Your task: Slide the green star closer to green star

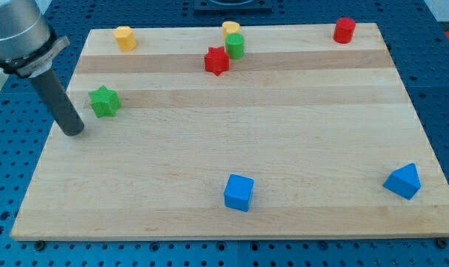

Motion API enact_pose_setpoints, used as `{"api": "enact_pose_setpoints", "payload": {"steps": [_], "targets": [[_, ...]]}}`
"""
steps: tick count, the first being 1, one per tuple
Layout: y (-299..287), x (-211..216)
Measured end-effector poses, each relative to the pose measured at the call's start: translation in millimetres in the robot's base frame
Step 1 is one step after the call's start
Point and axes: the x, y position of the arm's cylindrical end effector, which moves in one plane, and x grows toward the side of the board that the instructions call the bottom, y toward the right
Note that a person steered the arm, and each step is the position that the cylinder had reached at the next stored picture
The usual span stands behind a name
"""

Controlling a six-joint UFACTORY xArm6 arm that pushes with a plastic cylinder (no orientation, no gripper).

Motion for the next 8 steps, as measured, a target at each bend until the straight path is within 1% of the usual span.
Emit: {"api": "enact_pose_setpoints", "payload": {"steps": [1,3,4,5,6,7,8], "targets": [[14,-15],[57,-72],[62,-106],[63,-128],[75,-136],[104,-136],[128,-147]]}}
